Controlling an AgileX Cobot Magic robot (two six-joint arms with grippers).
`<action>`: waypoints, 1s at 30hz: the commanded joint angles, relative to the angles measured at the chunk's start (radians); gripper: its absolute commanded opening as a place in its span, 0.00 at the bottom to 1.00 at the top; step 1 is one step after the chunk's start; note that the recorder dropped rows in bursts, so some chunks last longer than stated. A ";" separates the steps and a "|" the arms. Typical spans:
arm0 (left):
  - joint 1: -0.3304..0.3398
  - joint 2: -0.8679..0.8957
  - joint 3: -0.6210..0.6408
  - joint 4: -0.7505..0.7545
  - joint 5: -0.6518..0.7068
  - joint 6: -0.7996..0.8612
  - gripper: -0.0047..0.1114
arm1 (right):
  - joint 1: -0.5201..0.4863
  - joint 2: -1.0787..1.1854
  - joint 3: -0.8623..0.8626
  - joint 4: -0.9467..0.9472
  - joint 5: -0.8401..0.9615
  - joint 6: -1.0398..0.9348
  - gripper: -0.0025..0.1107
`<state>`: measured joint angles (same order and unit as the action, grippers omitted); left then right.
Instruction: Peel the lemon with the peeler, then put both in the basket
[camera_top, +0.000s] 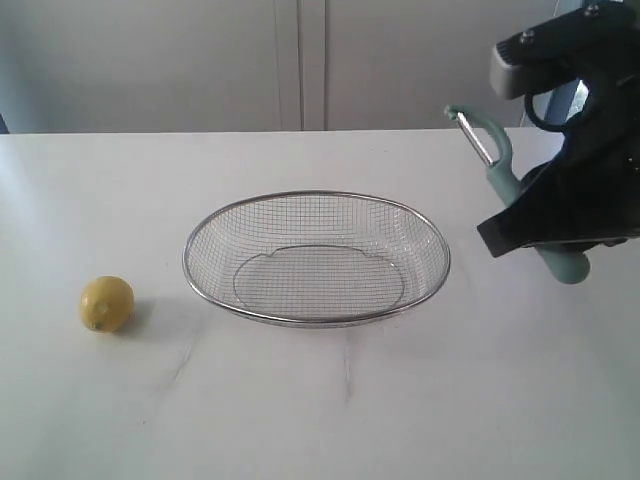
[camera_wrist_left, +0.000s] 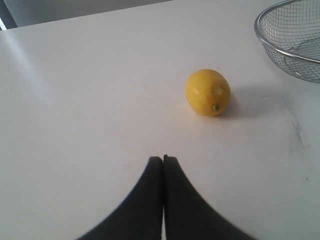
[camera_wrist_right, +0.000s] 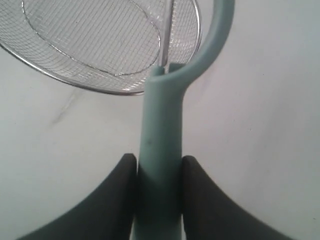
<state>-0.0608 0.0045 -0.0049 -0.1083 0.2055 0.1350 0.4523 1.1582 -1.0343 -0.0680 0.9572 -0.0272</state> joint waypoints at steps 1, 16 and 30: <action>0.001 -0.004 0.005 -0.002 0.003 0.000 0.04 | -0.187 0.084 -0.004 0.191 -0.010 -0.255 0.02; 0.001 -0.004 0.005 -0.002 0.003 0.000 0.04 | -0.226 0.148 -0.002 0.350 0.044 -0.301 0.02; 0.001 -0.004 0.005 -0.002 0.003 0.000 0.04 | -0.226 0.148 -0.002 0.348 0.042 -0.301 0.02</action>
<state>-0.0608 0.0045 -0.0049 -0.1083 0.2055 0.1350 0.2385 1.3062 -1.0343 0.2769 1.0044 -0.3189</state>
